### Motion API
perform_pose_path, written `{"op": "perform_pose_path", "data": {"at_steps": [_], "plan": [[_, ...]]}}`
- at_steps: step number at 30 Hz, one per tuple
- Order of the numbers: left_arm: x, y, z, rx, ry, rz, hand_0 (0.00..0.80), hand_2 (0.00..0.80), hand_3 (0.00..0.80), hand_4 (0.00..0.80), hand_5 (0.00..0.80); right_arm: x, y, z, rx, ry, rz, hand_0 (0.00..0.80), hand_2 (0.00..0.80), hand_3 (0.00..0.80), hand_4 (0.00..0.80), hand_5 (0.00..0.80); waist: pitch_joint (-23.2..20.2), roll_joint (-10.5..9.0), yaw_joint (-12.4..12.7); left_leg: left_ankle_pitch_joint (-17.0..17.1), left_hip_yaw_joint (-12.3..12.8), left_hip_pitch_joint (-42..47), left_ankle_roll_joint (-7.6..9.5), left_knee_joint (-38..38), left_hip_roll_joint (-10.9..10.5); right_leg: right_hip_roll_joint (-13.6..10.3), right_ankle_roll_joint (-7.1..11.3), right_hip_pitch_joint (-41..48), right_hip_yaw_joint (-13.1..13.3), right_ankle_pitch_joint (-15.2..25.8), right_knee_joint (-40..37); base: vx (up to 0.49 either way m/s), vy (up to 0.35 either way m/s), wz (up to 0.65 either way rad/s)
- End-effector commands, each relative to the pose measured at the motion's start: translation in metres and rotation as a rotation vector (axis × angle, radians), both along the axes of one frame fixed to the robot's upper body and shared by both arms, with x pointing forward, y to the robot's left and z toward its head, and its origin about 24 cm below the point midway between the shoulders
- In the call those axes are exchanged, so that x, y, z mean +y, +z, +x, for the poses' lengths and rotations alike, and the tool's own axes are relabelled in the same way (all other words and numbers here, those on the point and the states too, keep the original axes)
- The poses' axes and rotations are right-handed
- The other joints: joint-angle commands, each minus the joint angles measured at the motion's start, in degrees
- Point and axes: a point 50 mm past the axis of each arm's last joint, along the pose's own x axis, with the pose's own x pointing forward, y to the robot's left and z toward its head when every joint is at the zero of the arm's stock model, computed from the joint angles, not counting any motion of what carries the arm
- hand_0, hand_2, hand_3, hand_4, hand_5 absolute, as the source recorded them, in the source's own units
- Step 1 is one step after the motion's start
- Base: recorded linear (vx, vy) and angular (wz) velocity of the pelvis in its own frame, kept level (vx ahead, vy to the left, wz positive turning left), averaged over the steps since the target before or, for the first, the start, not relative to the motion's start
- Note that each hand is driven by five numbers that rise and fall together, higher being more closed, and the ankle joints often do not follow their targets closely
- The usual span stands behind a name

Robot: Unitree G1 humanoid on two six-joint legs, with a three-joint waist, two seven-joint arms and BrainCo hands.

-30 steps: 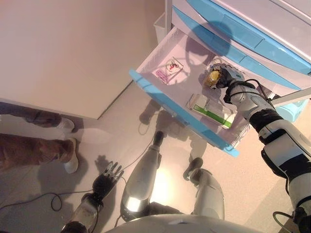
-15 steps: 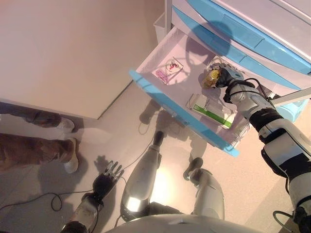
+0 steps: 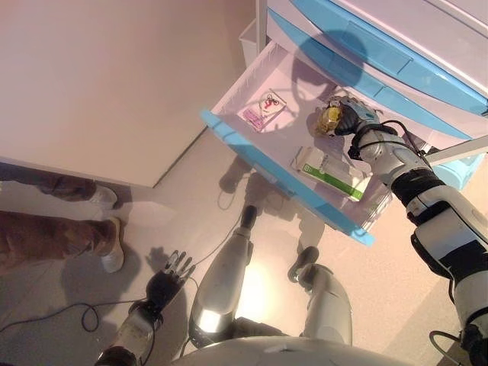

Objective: Open the drawer and pick up the medicine

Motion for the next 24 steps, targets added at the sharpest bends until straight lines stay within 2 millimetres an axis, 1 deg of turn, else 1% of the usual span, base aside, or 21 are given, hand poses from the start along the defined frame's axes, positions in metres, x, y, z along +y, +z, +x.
{"op": "perform_pose_path", "data": {"at_steps": [1, 16, 24], "plan": [[0.010, 0.003, -0.012, -0.007, 0.008, 0.016, 0.000, 0.000, 0.000, 0.000, 0.000, 0.016, 0.059, 0.000, -0.167, 0.108, -0.089, 0.800, 0.800, 0.800, 0.800, 0.800, -0.11, -1.16, -0.19, -10.08, 1.54, 0.49, 2.31, 6.06, -2.50, 1.36, 2.60, 2.17, 0.63, 6.84, -5.54, 0.000, 0.000, 0.00], [0.014, 0.005, -0.011, -0.010, 0.030, 0.021, 0.000, 0.000, 0.000, 0.000, 0.000, 0.038, 0.071, -0.016, -0.187, 0.277, -0.099, 0.800, 0.800, 0.800, 0.800, 0.800, -0.83, -2.53, -1.78, -10.03, 2.49, 2.50, 2.12, 4.71, -1.91, 2.07, 2.85, 4.11, 1.35, 7.19, -7.49, -0.006, -0.010, -0.04], [0.015, 0.005, -0.011, -0.014, 0.038, 0.027, 0.000, 0.000, 0.000, 0.000, 0.000, 0.060, 0.073, -0.034, -0.170, 0.448, -0.063, 0.800, 0.800, 0.800, 0.800, 0.800, -1.45, -3.29, -2.82, -10.12, 3.15, 3.71, 1.97, 3.98, -1.64, 2.46, 3.09, 5.14, 1.95, 7.31, -8.45, -0.002, -0.009, -0.06]]}}
